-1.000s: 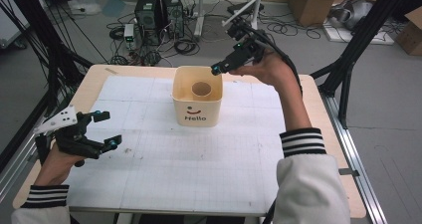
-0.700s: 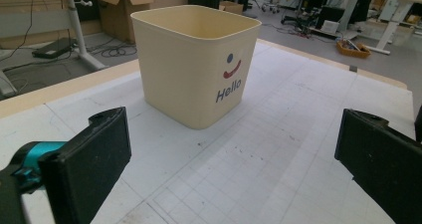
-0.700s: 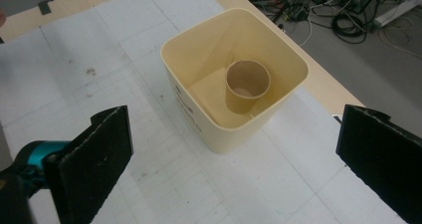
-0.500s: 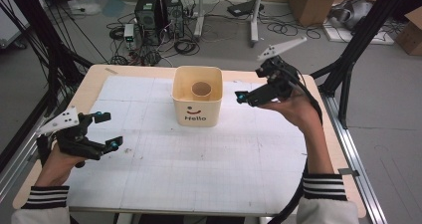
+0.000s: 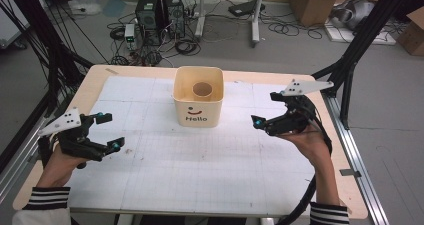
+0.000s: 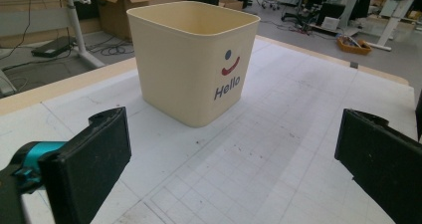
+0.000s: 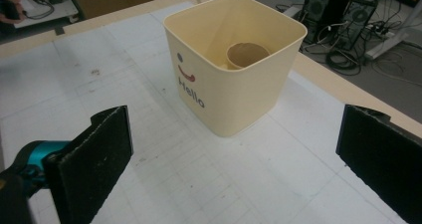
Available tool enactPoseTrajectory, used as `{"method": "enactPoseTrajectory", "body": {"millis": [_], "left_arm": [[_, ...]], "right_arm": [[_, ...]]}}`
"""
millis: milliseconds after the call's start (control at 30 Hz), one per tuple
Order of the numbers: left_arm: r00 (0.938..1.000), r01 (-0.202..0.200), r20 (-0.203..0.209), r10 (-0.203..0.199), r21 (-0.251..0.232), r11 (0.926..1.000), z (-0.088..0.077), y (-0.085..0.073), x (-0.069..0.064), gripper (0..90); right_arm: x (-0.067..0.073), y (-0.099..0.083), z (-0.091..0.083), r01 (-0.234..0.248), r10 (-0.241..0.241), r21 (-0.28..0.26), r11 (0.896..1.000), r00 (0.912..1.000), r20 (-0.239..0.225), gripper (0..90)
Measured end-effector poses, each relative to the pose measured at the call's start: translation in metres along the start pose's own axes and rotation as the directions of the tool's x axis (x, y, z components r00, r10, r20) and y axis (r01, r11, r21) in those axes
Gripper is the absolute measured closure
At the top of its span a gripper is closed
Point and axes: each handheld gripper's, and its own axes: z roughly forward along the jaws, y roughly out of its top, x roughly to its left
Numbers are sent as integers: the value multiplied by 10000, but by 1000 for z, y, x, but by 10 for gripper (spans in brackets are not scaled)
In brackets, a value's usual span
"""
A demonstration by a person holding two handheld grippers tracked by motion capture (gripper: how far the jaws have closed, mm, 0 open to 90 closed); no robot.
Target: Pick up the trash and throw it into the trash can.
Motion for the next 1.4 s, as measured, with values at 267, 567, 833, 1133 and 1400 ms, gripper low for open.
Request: {"method": "enactPoseTrajectory", "body": {"millis": [267, 567, 833, 1133, 1400], "left_arm": [[9999, -68, 121, 69, -85, 9999, 0, 0, 0, 17], [9999, -131, 112, 131, -54, 9999, 0, 0, -2, 17], [9997, -186, 129, 186, -1, 9998, 1, -1, -3, 17], [9998, -177, 132, 178, -94, 9998, 0, -1, -3, 17], [9997, -202, 145, 202, -39, 9998, 1, -1, -3, 17]], "right_arm": [[5, -41, -10, -11, 4, -1030, 9947, 10000, -75, 2], [9, -81, -14, -413, 408, -1893, 9810, 9991, -64, 2], [12, -105, -15, -389, 423, -2525, 9668, 9991, 78, 2], [12, -118, -16, -586, 589, -2671, 9619, 9982, -69, 2], [12, -118, -15, -630, 621, -2658, 9620, 9980, -119, 2]]}}
